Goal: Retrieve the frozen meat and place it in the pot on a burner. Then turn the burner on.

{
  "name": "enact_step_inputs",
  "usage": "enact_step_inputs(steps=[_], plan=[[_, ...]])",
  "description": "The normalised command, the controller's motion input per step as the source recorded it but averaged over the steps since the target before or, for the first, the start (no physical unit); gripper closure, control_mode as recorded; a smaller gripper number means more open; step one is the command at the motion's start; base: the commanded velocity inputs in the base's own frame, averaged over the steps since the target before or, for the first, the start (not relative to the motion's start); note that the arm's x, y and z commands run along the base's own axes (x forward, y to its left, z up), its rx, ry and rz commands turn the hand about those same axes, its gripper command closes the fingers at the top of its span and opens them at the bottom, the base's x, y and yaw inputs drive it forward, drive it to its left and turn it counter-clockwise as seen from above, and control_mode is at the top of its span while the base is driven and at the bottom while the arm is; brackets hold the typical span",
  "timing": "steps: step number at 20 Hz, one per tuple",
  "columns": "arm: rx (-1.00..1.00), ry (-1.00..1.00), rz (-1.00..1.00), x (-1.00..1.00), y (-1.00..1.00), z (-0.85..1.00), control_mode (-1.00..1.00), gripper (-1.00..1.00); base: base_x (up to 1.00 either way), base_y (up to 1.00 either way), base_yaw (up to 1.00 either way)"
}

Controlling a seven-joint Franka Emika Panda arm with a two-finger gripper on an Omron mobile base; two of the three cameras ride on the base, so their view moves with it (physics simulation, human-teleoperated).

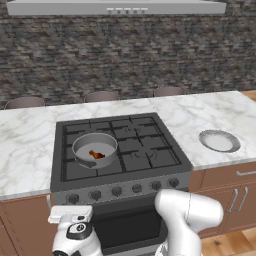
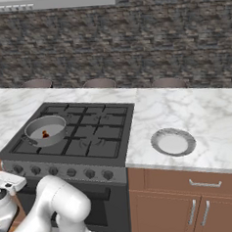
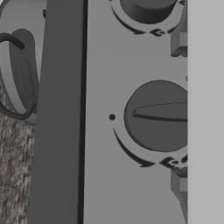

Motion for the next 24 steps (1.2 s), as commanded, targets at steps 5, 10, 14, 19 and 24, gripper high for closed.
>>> enact_step_inputs(steps=[5, 10, 14, 19, 24], plan=[[0.0, 0.0, 0.0, 0.19, 0.0, 0.0, -1.0, -1.0, 0.0, 0.0, 0.0], [0.0, 0.0, 0.0, 0.13, 0.0, 0.0, -1.0, -1.0, 0.0, 0.0, 0.0], [0.0, 0.0, 0.0, 0.1, 0.0, 0.0, -1.0, -1.0, 0.0, 0.0, 0.0], [0.0, 0.0, 0.0, 0.04, 0.0, 0.0, -1.0, 1.0, 0.0, 0.0, 0.0], [0.0, 0.0, 0.0, 0.05, 0.0, 0.0, -1.0, 1.0, 0.0, 0.0, 0.0]])
